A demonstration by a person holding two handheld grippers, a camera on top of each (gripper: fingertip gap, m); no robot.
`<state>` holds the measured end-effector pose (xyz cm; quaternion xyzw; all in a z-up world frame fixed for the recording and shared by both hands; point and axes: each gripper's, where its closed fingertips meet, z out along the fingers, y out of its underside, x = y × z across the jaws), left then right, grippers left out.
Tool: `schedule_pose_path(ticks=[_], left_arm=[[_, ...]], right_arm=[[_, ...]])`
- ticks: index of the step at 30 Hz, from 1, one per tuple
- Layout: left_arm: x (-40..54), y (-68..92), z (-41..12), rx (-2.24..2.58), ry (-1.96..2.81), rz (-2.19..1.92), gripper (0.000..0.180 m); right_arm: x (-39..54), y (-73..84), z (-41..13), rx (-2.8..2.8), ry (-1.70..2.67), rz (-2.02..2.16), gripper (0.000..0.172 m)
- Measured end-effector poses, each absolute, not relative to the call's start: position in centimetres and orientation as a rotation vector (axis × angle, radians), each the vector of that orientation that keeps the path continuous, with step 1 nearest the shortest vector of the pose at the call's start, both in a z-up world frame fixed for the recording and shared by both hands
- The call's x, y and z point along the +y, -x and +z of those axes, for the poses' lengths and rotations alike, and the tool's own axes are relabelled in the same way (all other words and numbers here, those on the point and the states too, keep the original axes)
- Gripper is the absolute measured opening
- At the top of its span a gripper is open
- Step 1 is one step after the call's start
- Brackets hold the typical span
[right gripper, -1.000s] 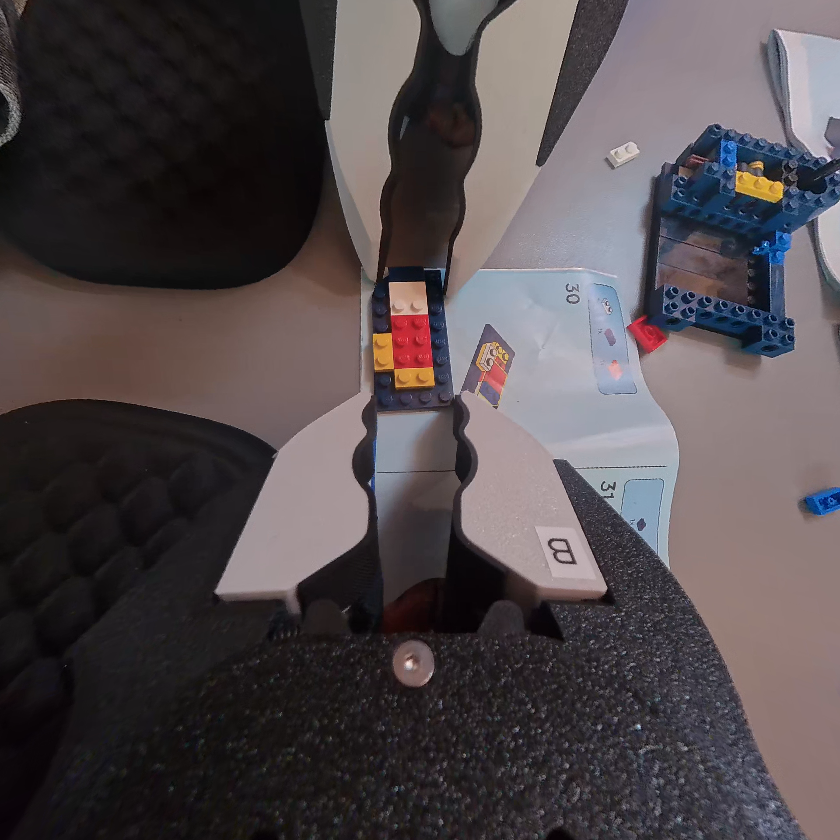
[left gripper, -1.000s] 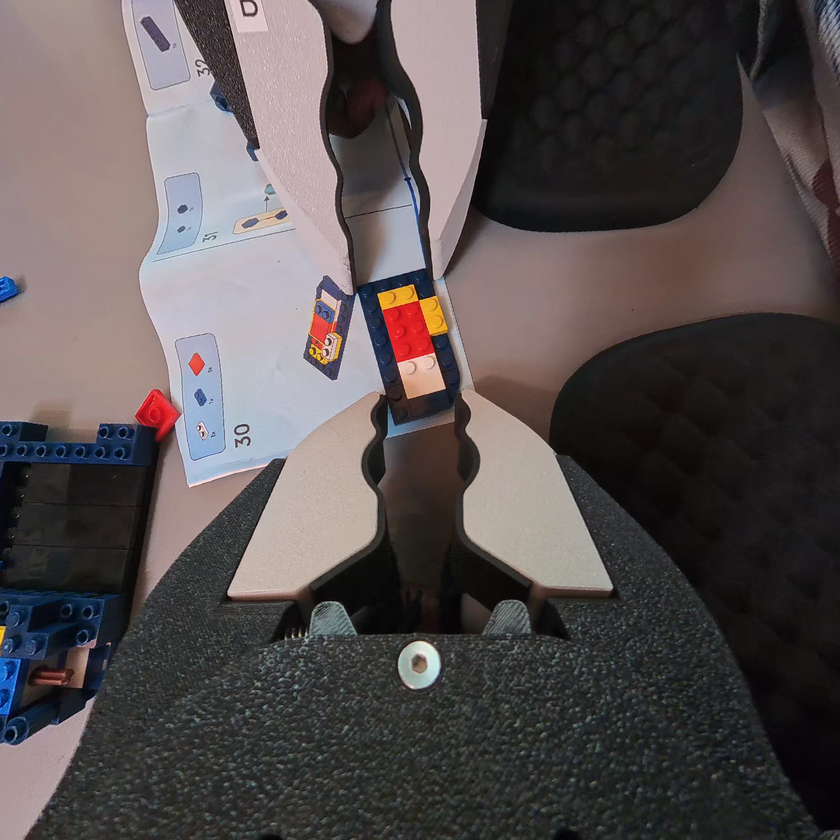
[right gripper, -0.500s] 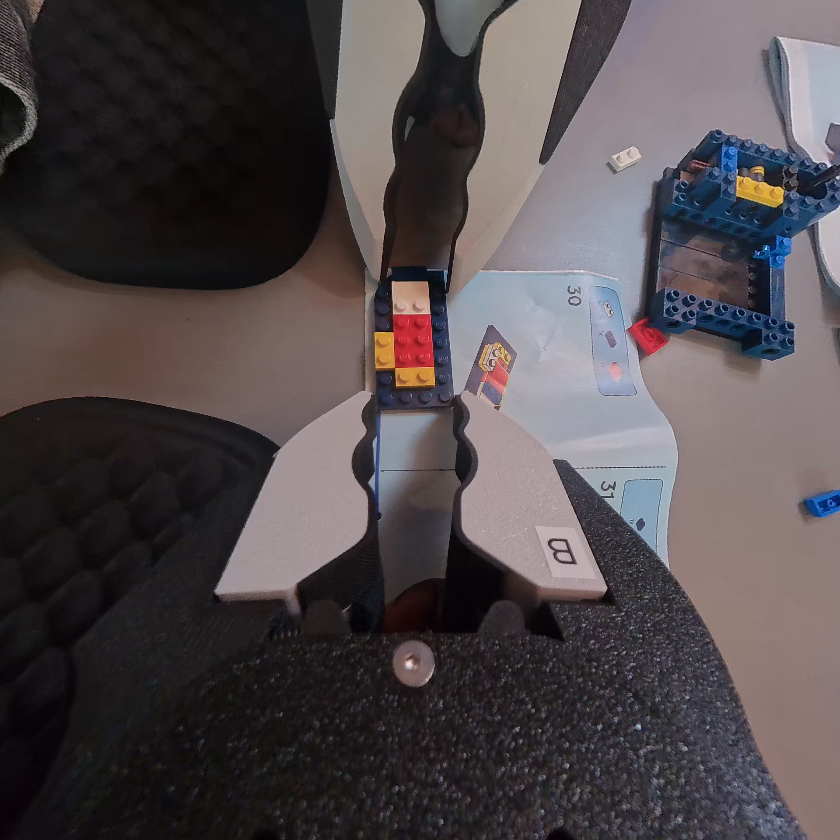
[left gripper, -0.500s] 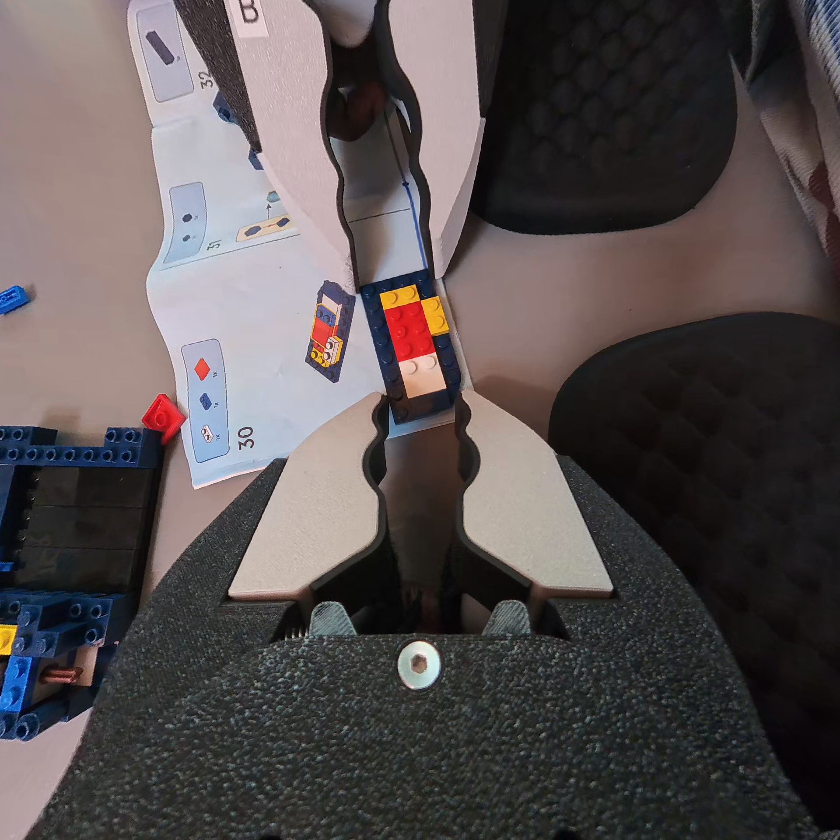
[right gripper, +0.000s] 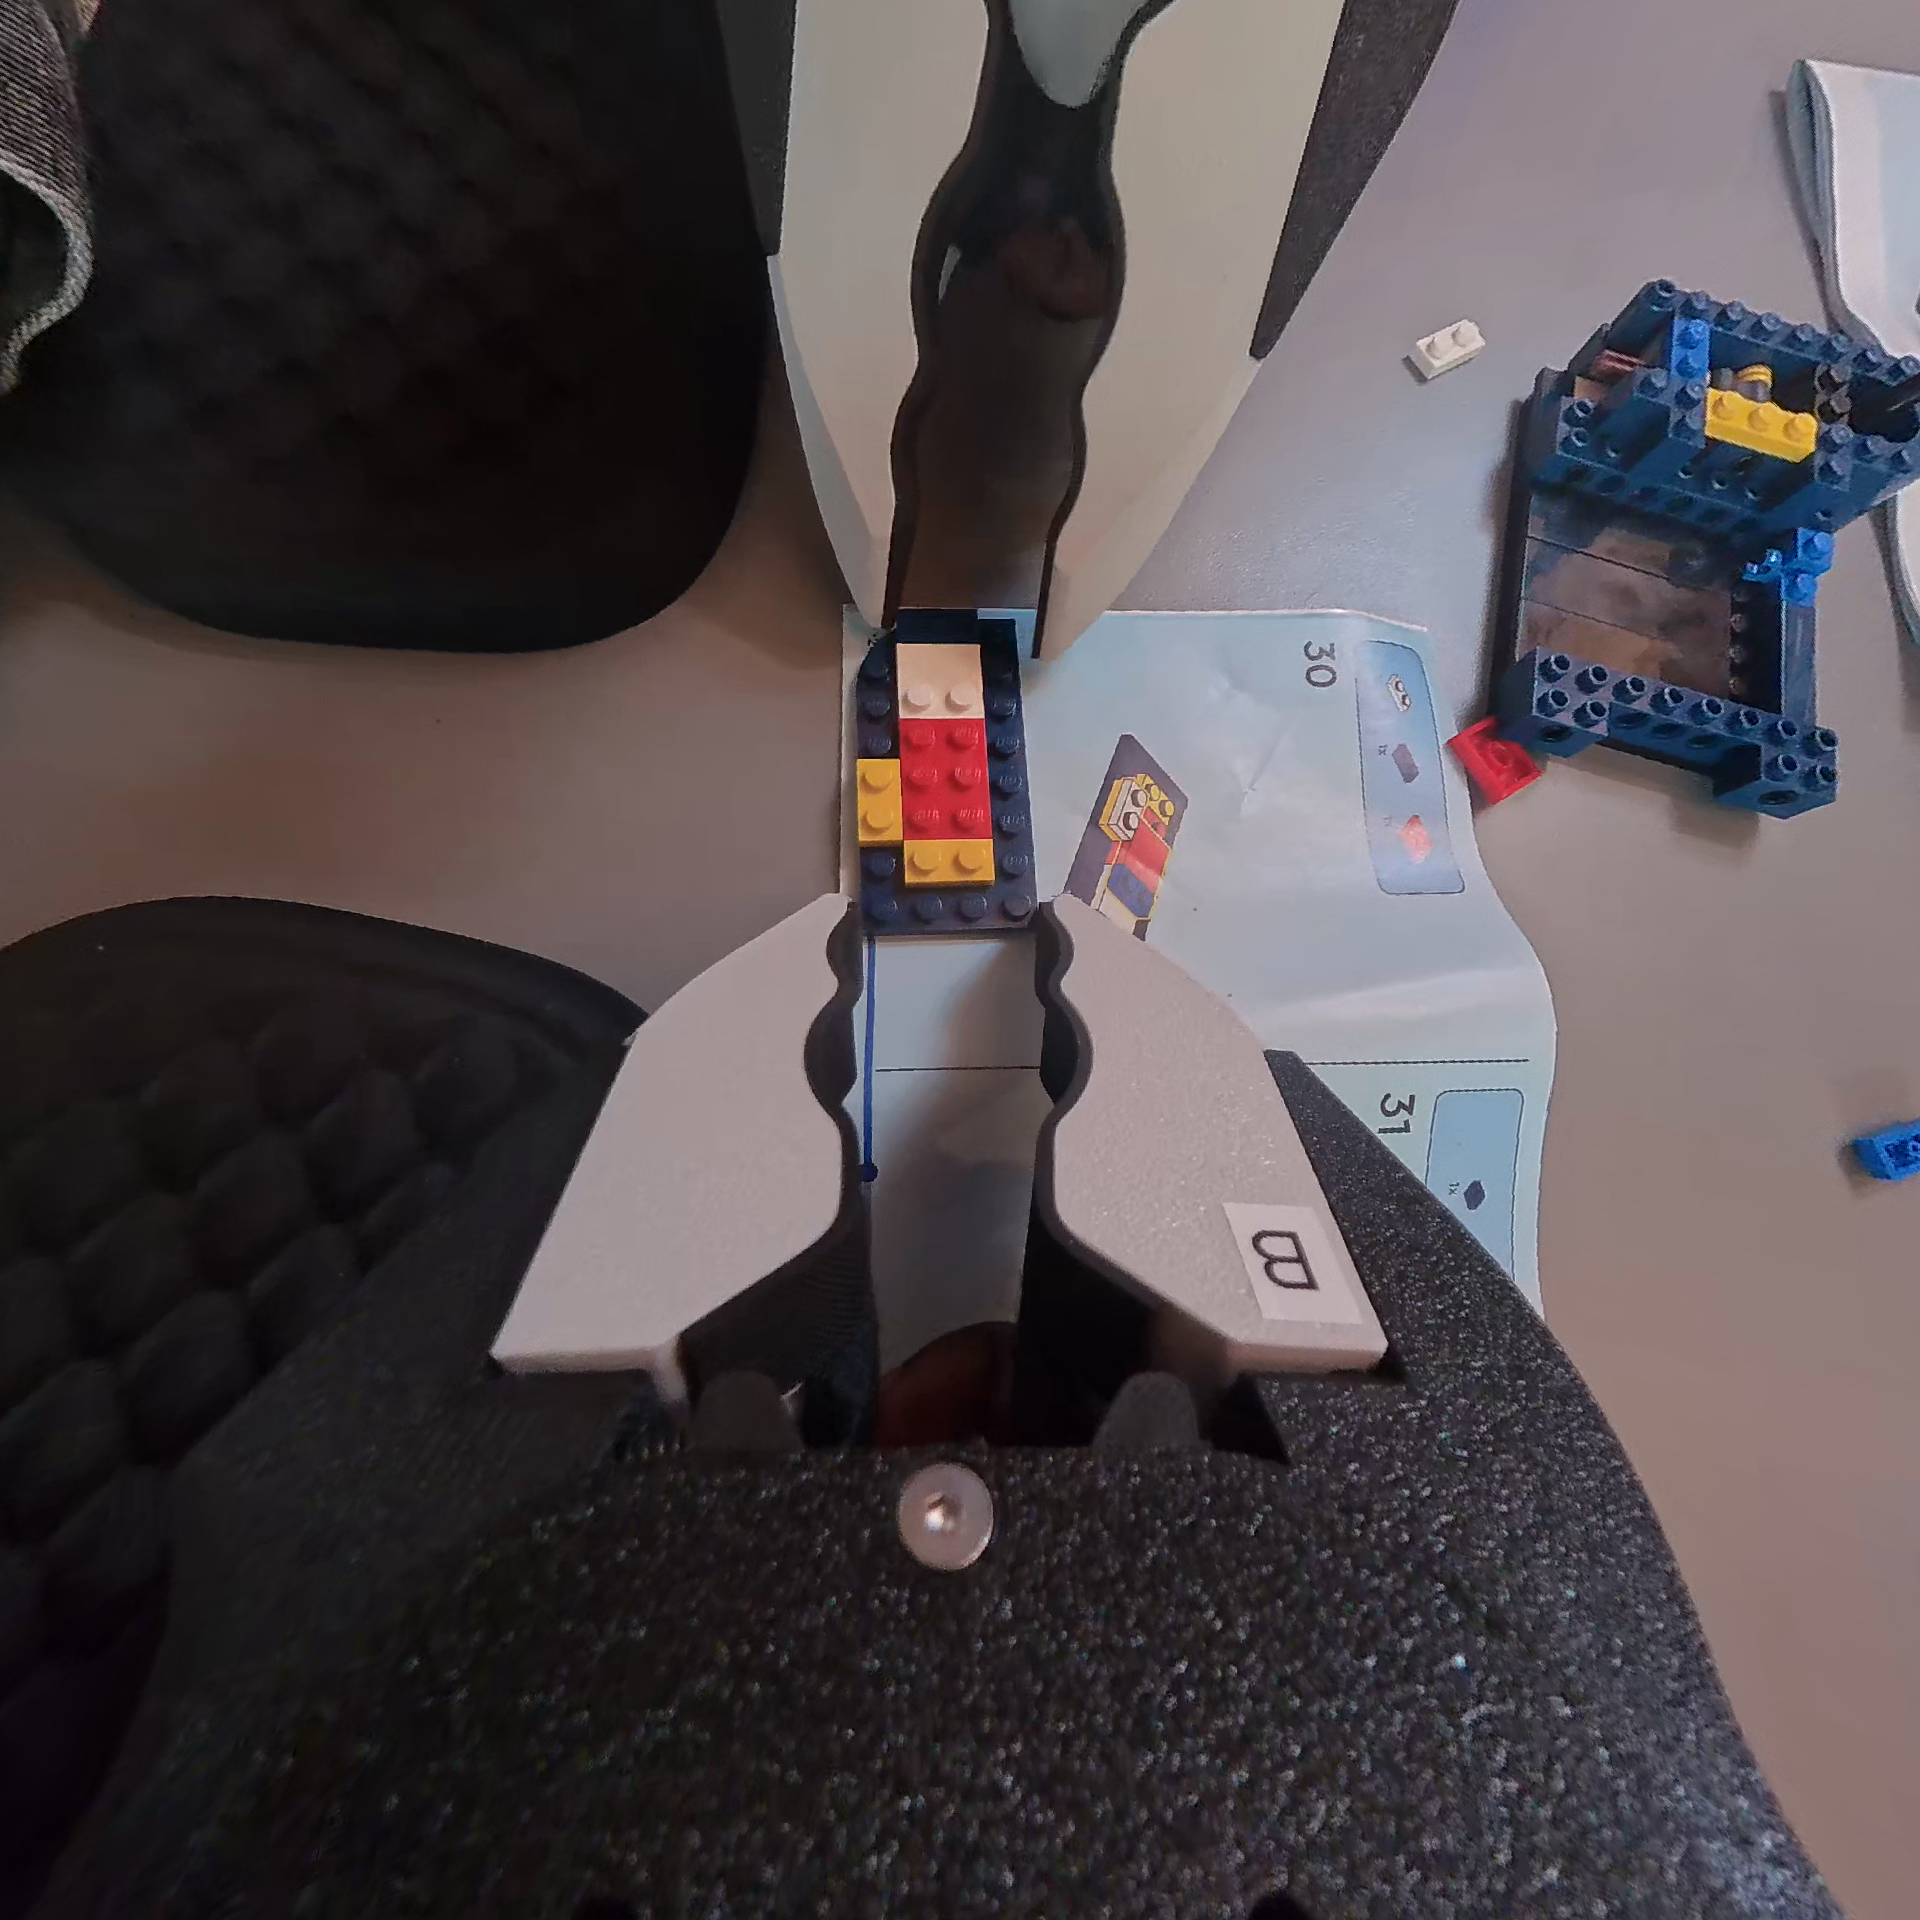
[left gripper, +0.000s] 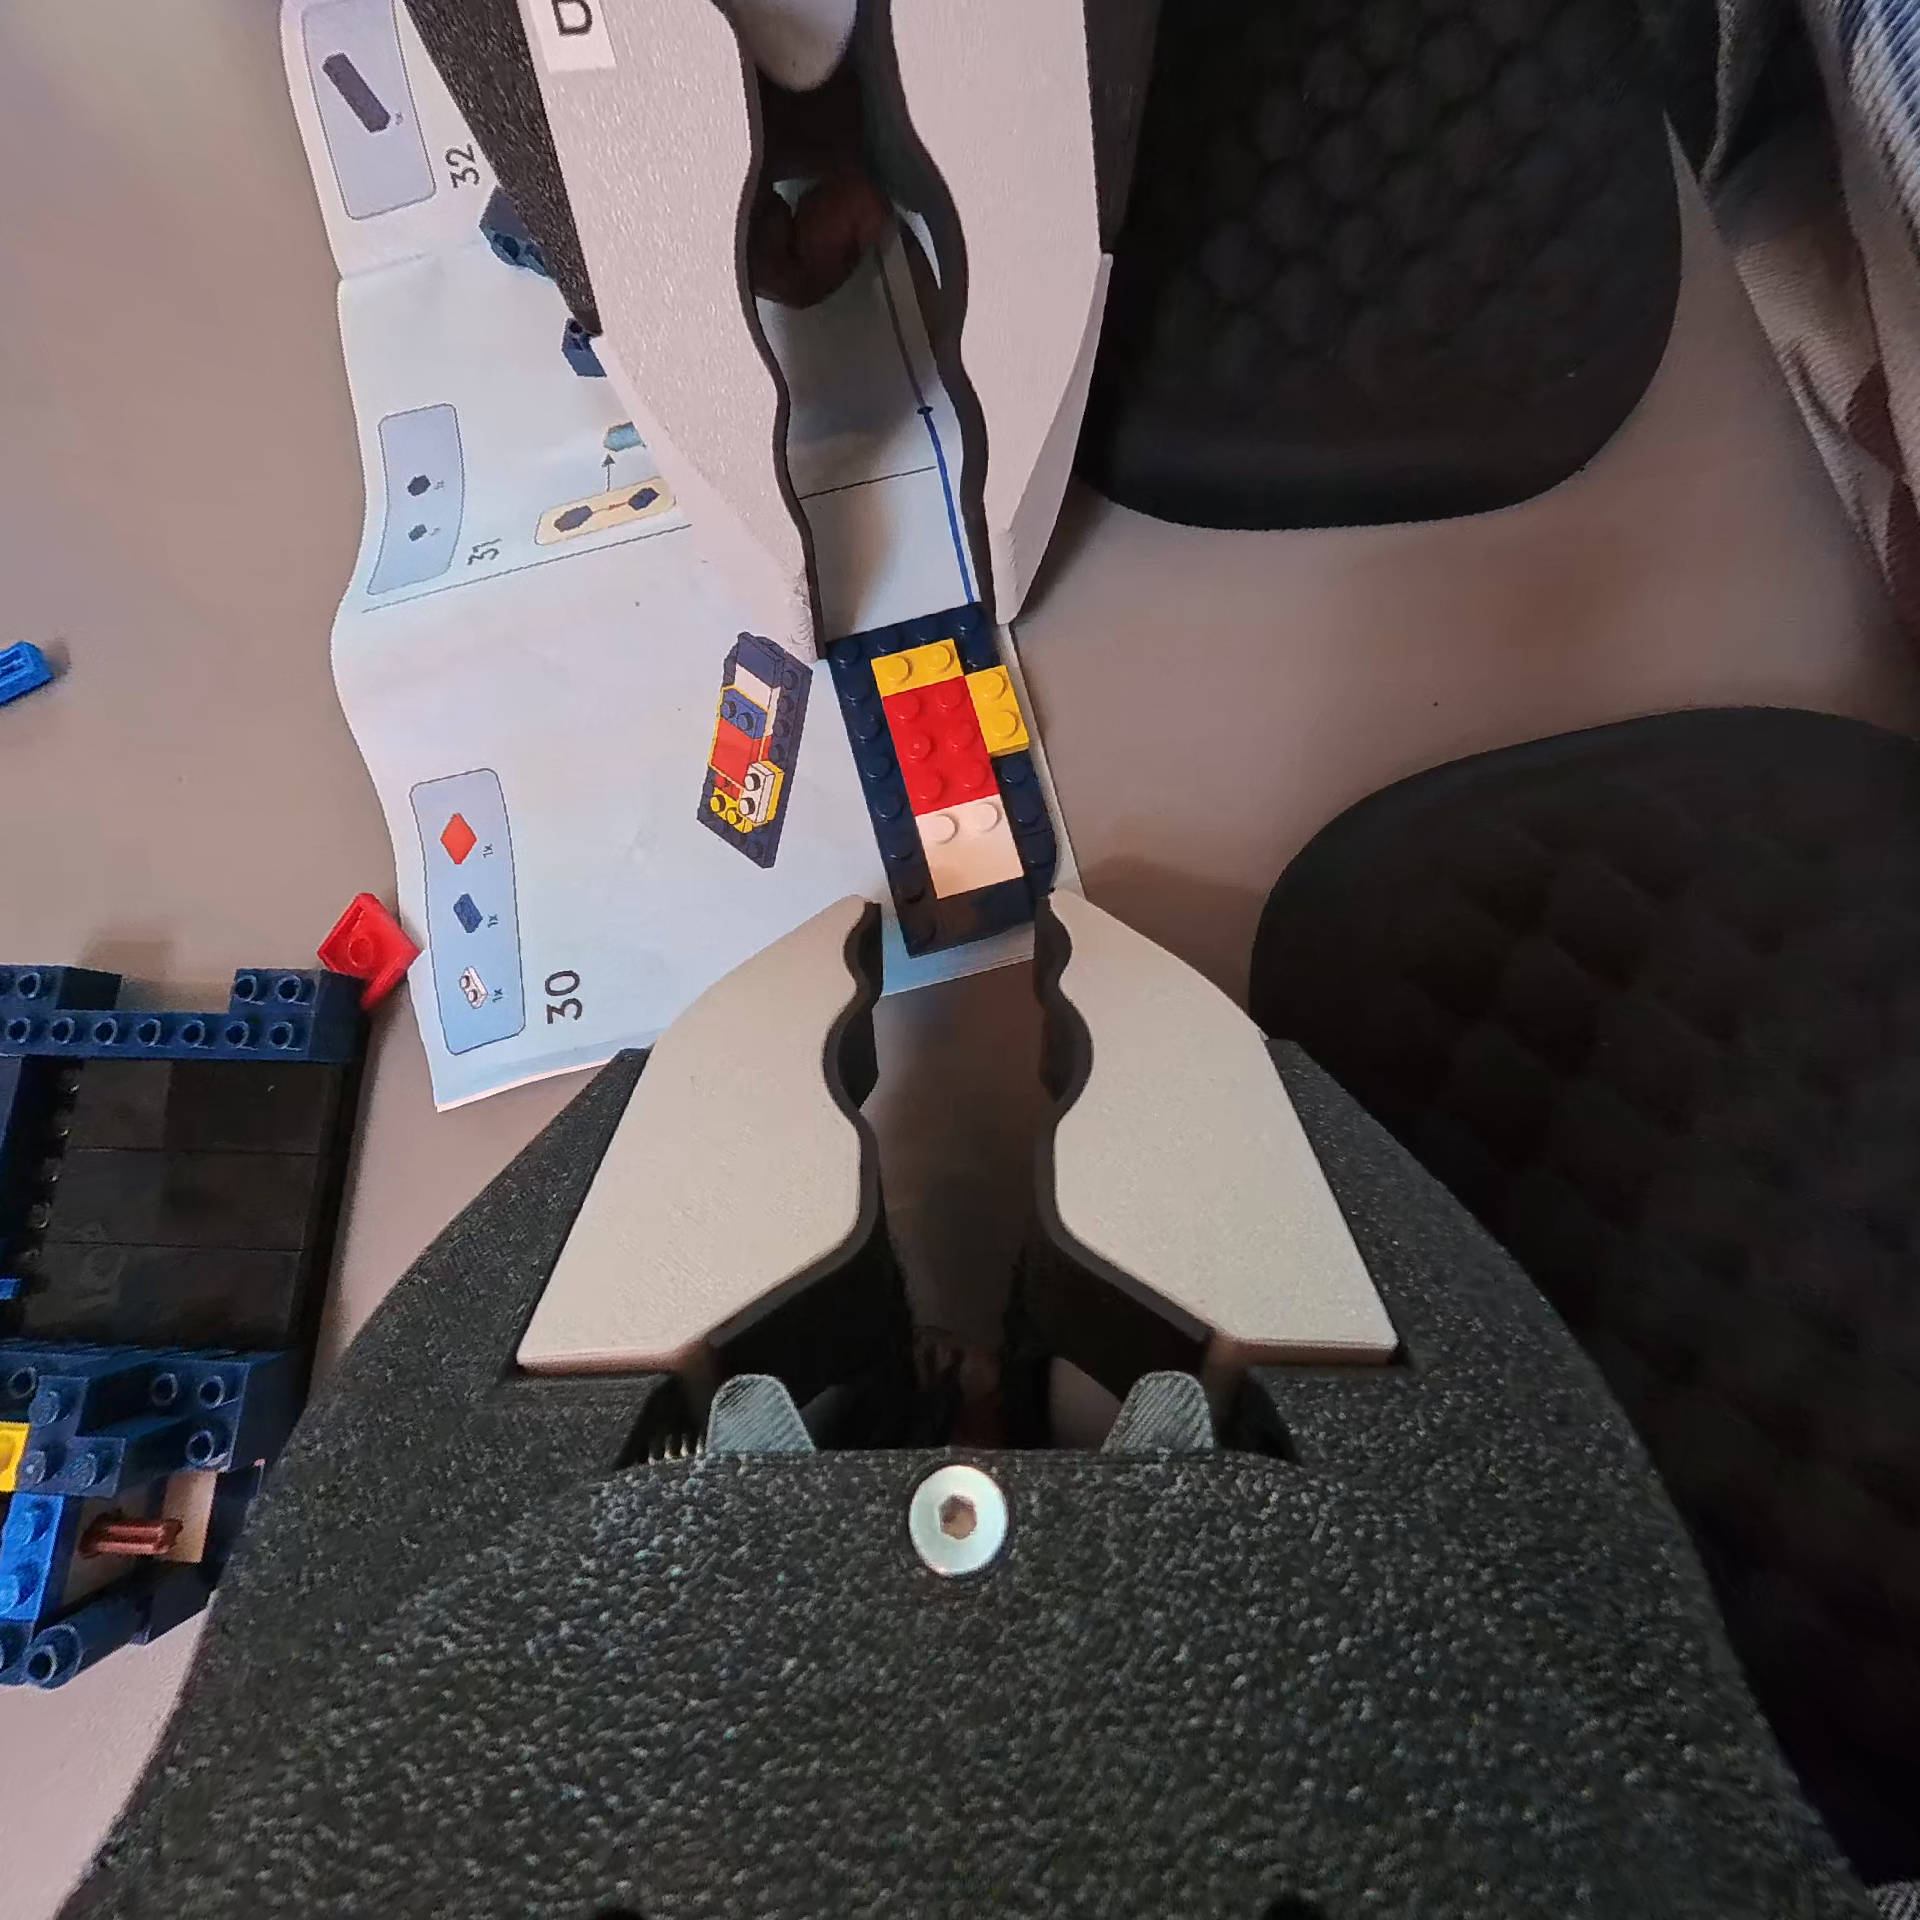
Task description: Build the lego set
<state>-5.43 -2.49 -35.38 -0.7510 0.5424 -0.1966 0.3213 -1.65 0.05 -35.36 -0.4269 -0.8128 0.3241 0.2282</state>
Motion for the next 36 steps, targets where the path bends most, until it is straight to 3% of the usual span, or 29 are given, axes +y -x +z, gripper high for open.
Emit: schedule_pose_path(ticks=[36], left_arm=[[-2.36,5.32,-35.35,1.429,1.963,-0.507,0.029]], right_arm=[[0.04,1.73,-35.43,-2.240,1.168,0.885,0.032]])
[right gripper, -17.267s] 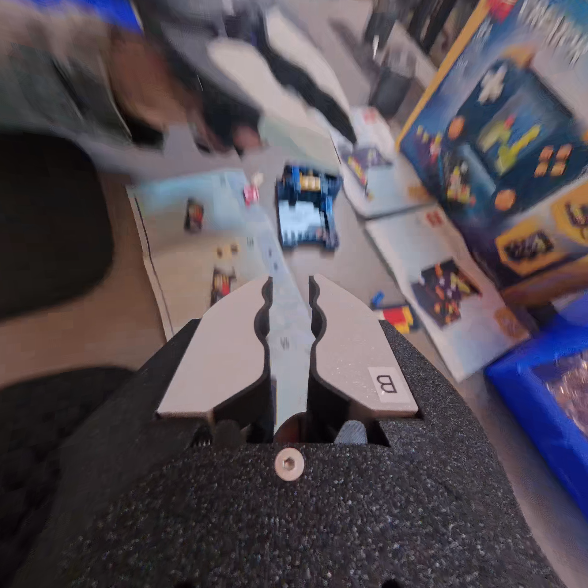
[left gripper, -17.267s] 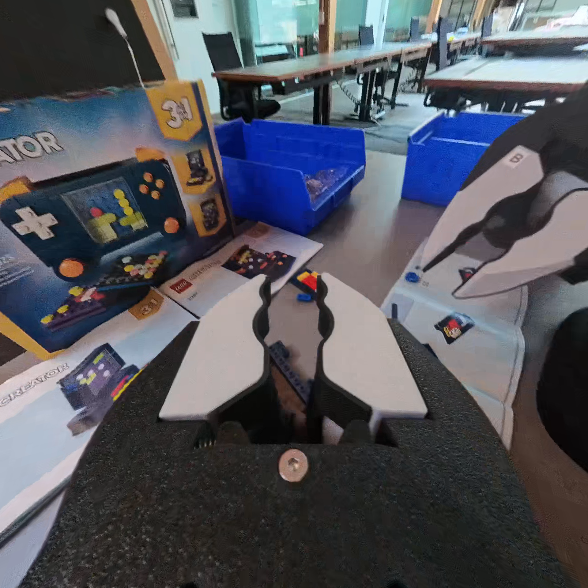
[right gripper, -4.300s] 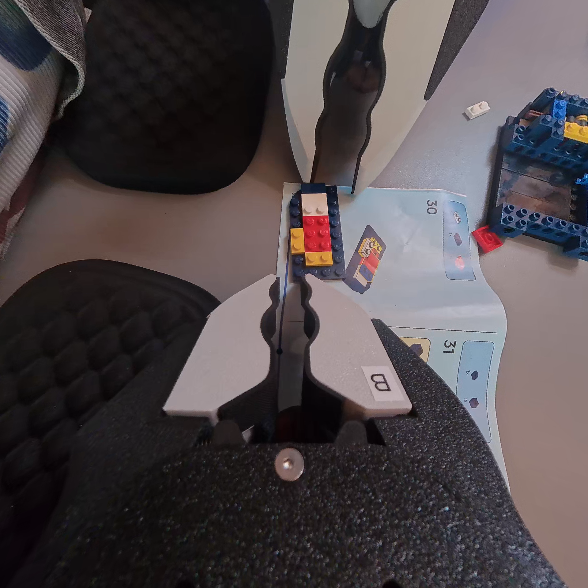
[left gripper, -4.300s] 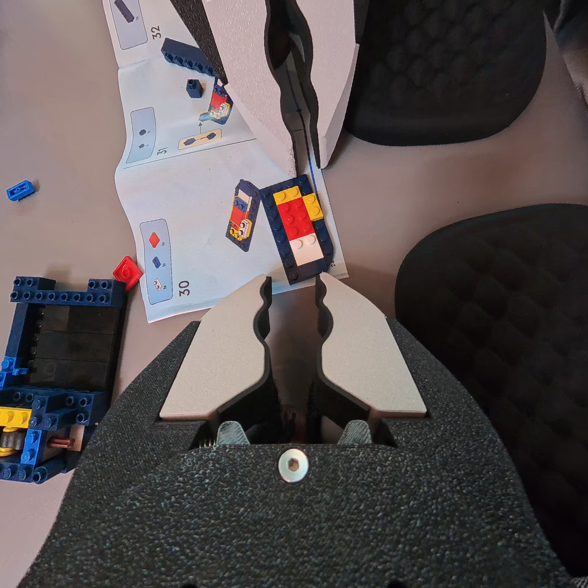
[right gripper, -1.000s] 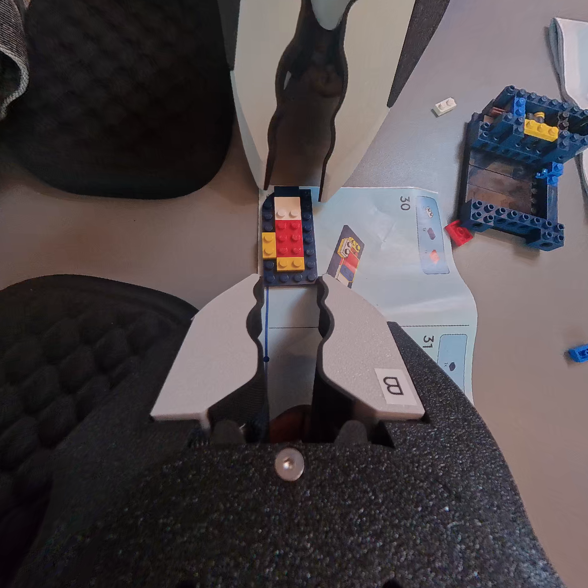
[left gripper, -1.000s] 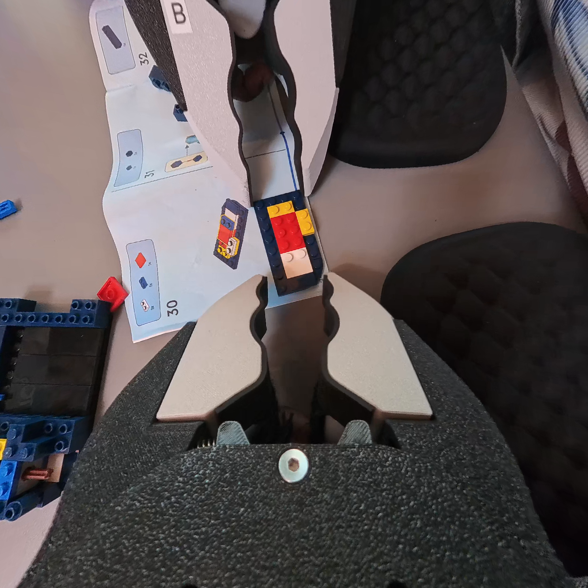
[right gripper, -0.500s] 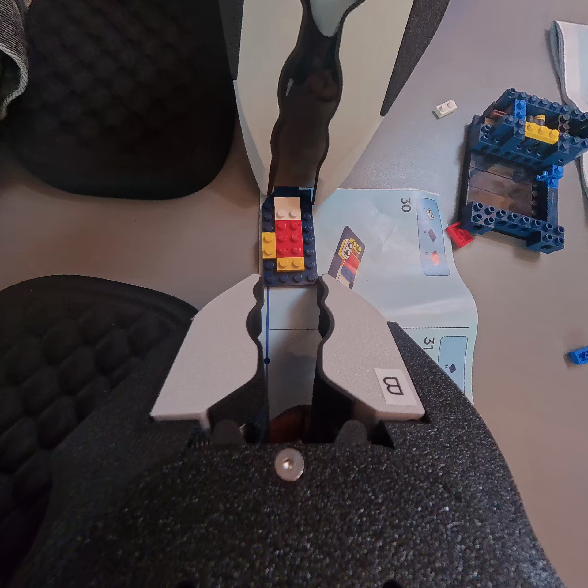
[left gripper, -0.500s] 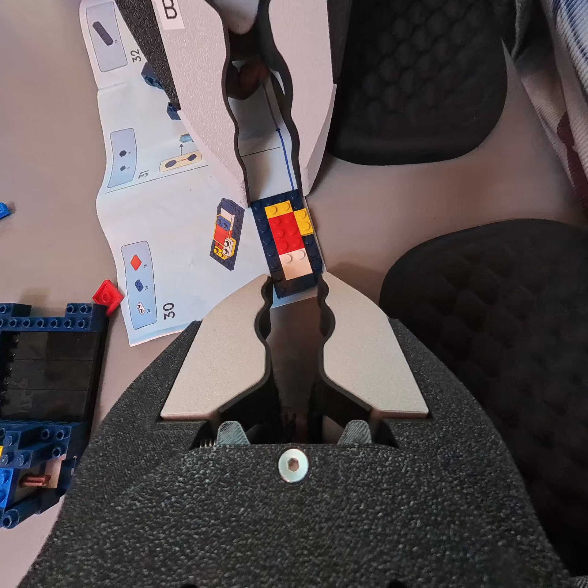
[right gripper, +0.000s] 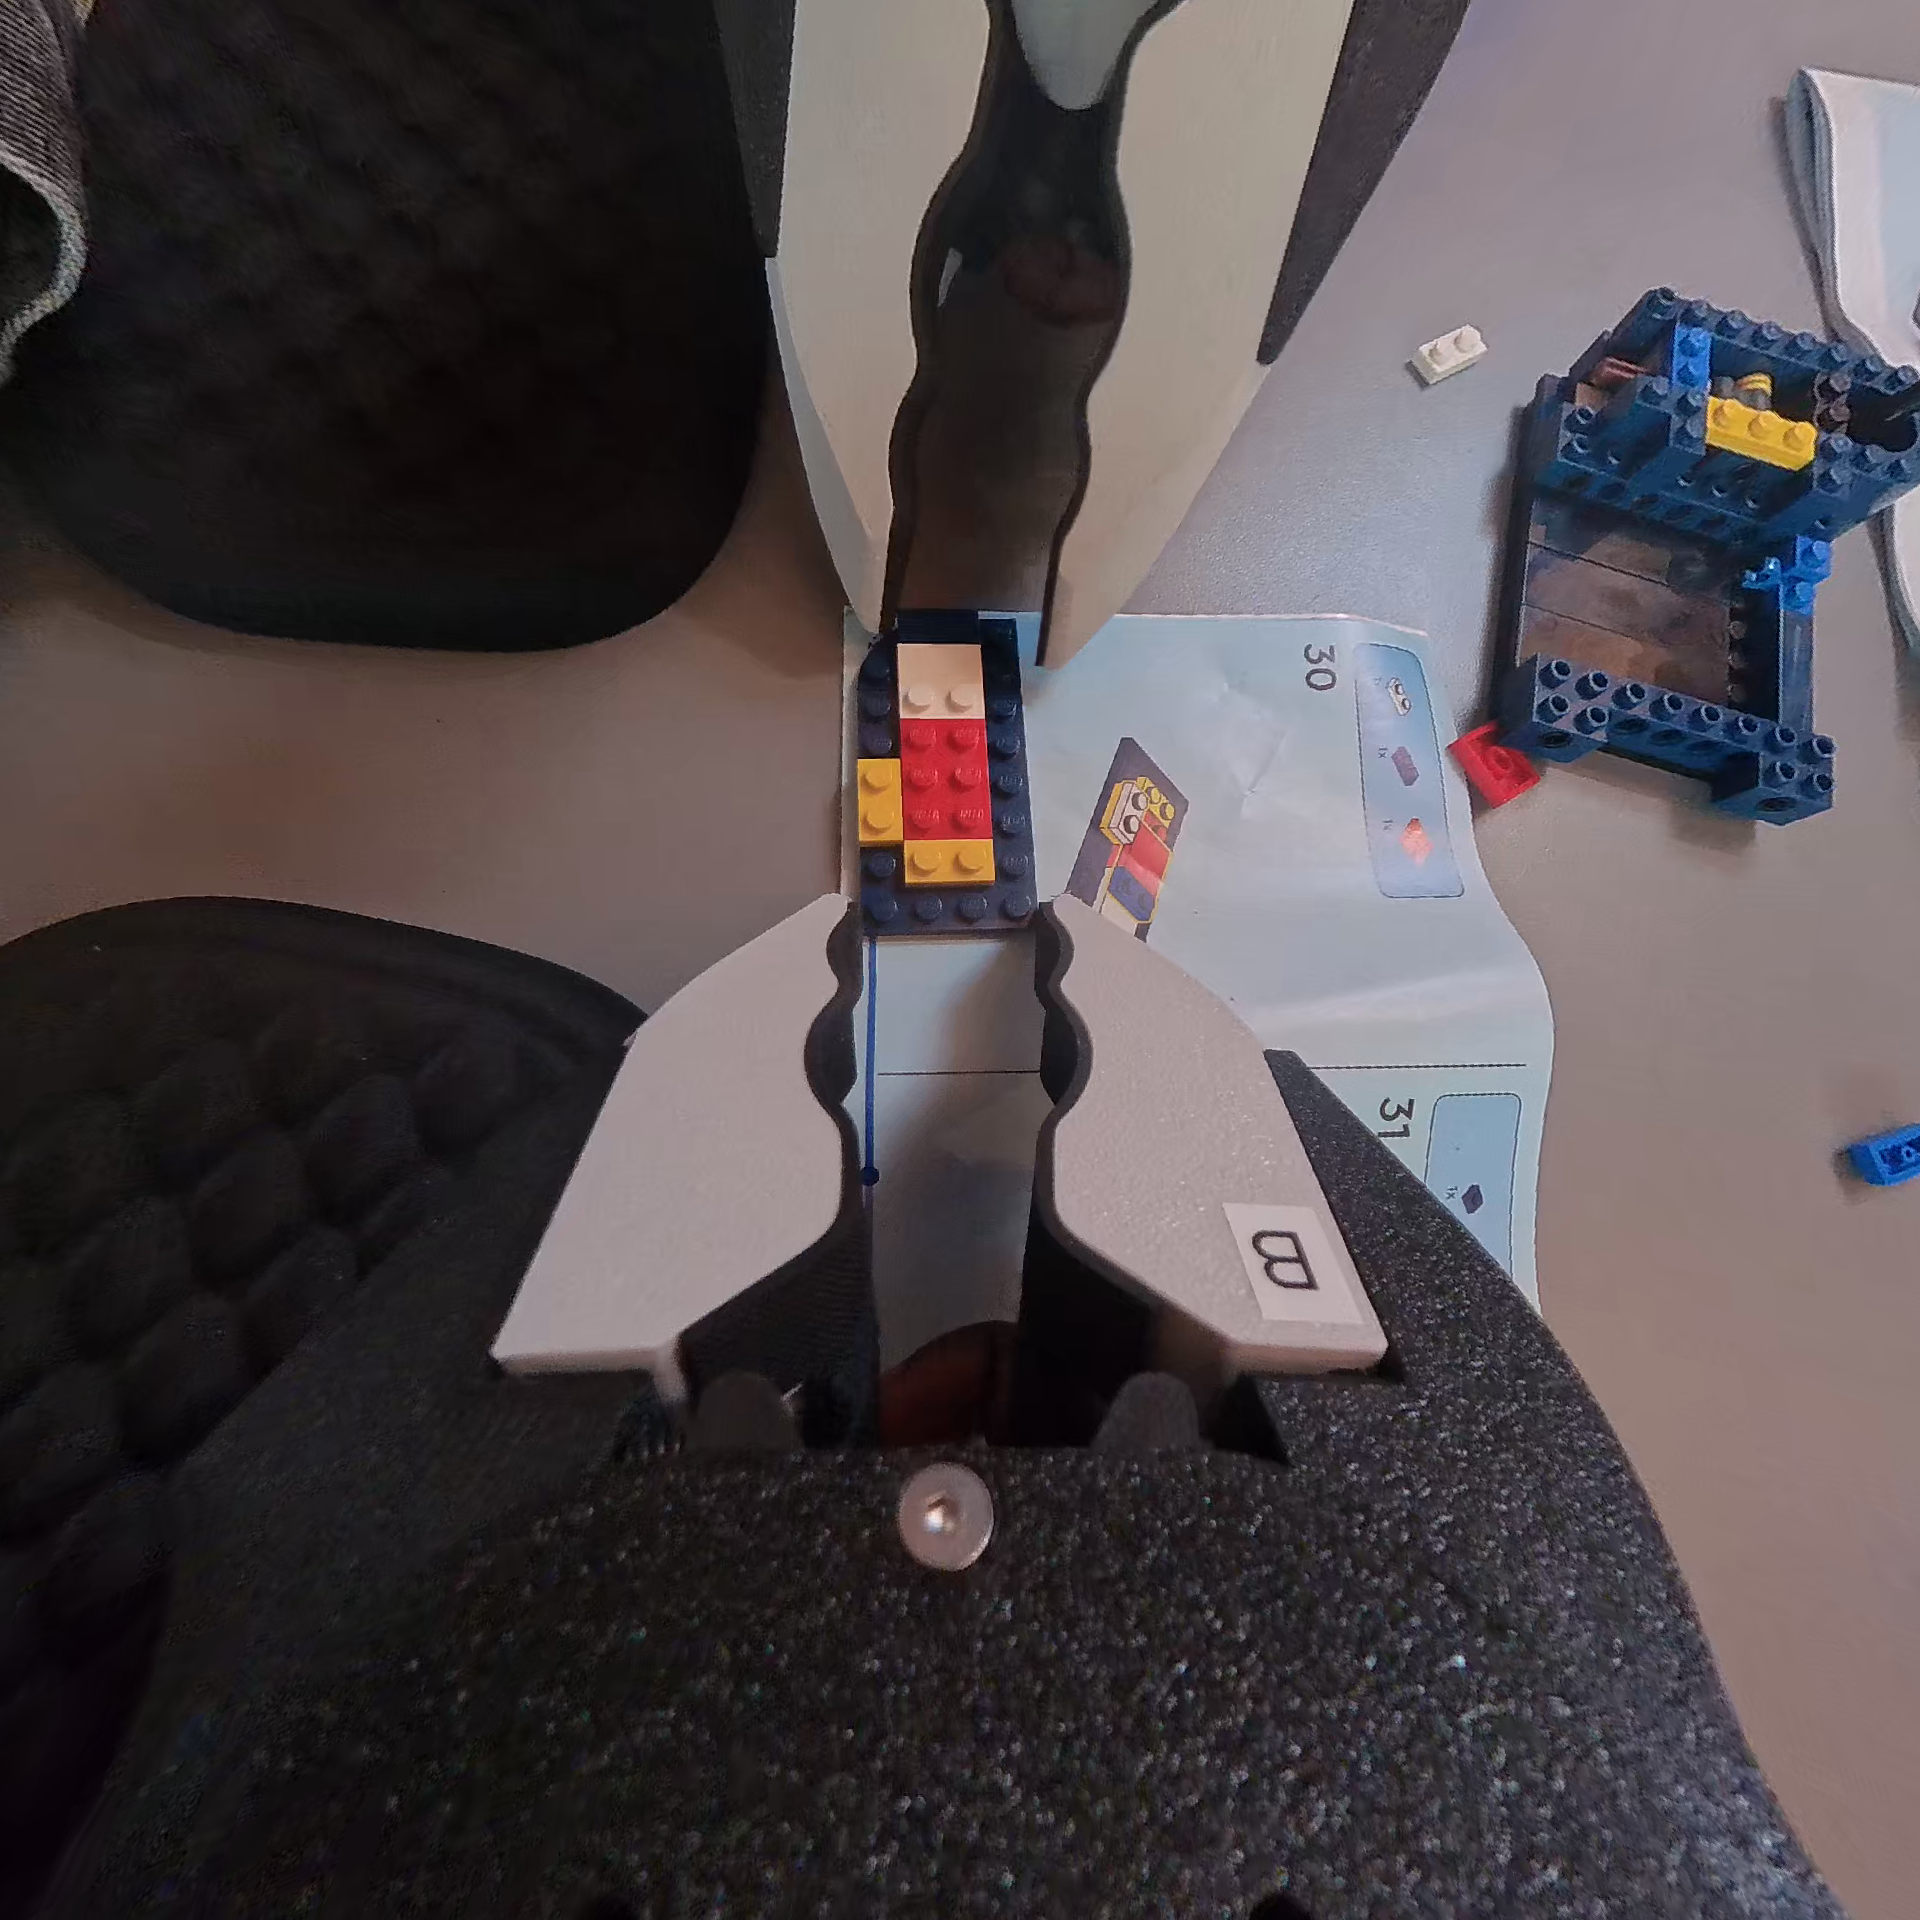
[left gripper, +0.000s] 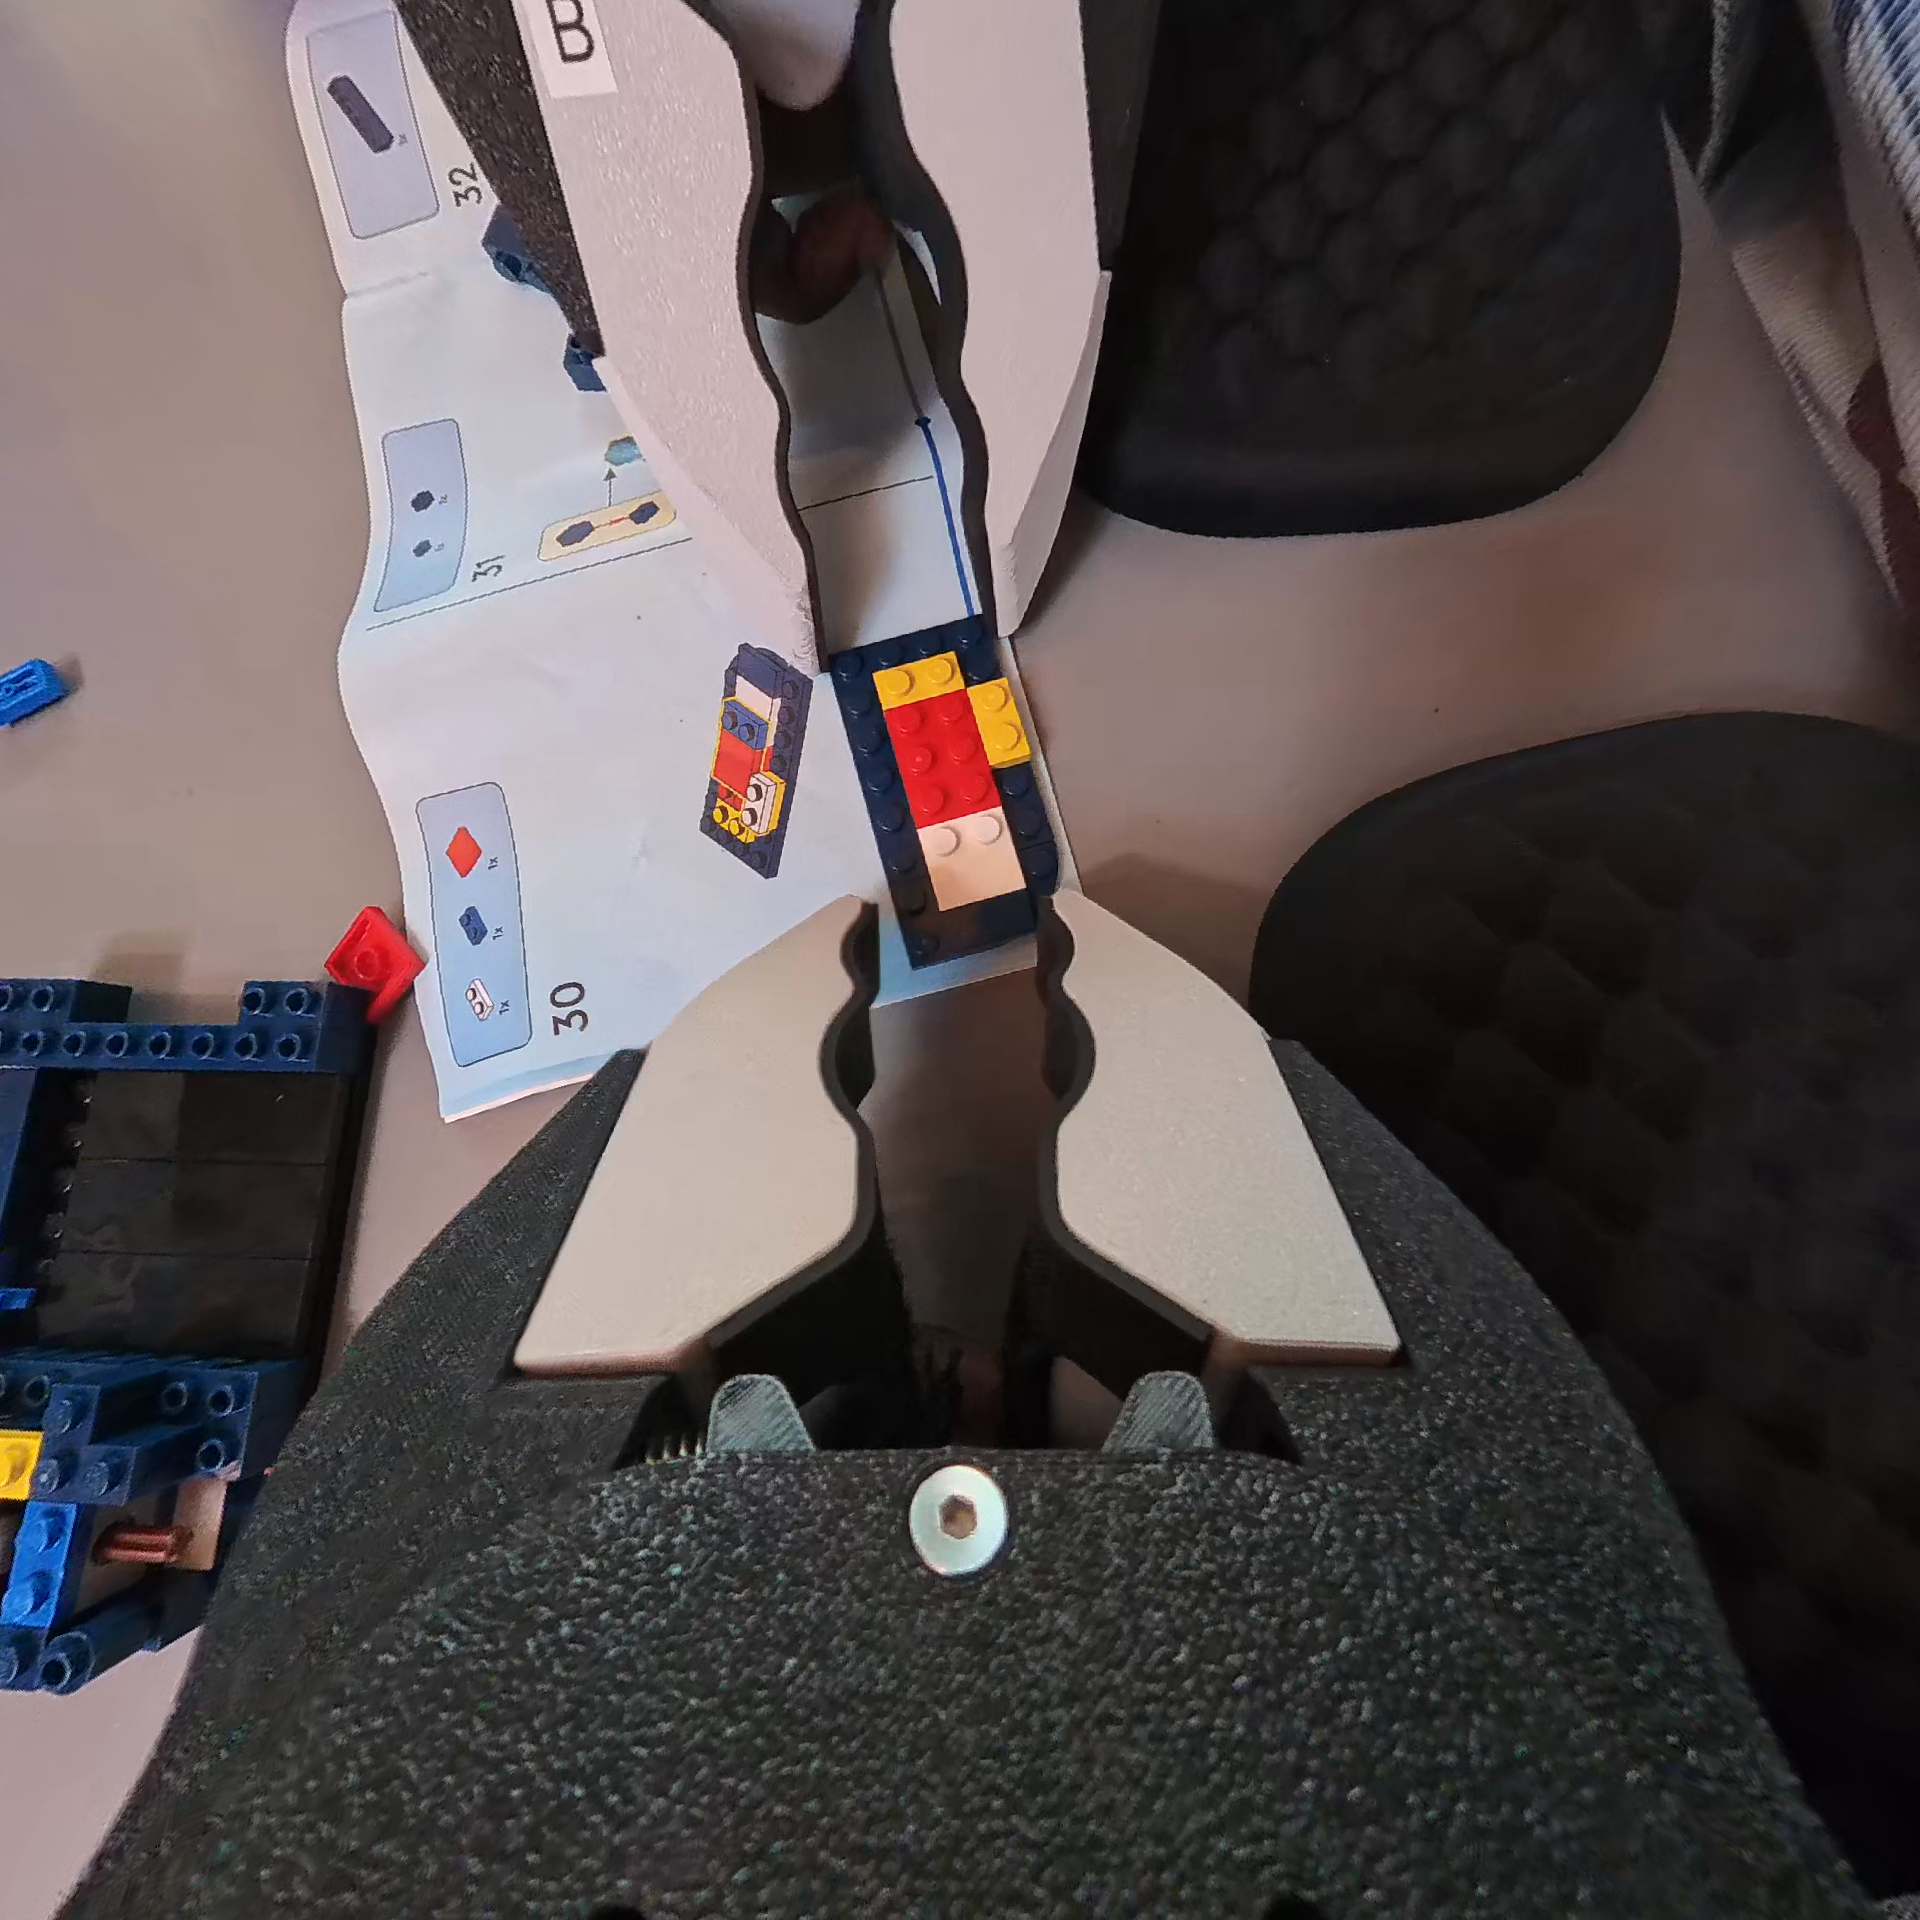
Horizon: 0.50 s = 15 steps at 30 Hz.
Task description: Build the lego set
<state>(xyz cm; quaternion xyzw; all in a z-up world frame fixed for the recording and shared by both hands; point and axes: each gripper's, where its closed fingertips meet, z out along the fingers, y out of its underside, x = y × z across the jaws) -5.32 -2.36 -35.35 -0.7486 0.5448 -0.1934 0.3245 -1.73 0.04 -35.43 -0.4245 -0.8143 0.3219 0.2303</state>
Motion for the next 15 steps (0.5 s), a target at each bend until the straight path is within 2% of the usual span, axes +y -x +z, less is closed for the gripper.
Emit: schedule_pose_path(ticks=[8,15], left_arm=[[-2.5,5.4,-35.6,1.434,1.980,-0.514,0.030],[-4.5,4.5,-35.6,1.496,1.974,-0.679,0.027]], right_arm=[[0.1,1.8,-35.4,-2.235,1.163,0.880,0.032],[0.9,2.2,-35.4,-2.193,1.178,0.820,0.029]])
